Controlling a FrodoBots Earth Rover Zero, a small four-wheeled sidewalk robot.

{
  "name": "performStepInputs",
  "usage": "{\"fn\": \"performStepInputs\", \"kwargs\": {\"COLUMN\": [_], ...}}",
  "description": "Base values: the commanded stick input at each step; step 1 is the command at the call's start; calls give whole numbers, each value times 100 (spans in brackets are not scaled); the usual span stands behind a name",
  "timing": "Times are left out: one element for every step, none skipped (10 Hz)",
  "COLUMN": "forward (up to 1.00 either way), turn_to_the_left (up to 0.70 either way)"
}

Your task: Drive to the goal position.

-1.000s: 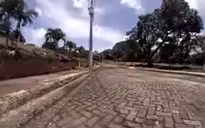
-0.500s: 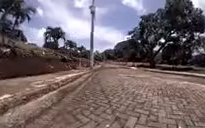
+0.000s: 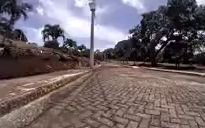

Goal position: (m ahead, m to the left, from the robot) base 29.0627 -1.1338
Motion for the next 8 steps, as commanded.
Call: {"fn": "performStepInputs", "kwargs": {"forward": [85, 85, 85, 85, 85, 85, 85, 85], "turn_to_the_left": [0, 0, 0, 0, 0, 0, 0, 0]}}
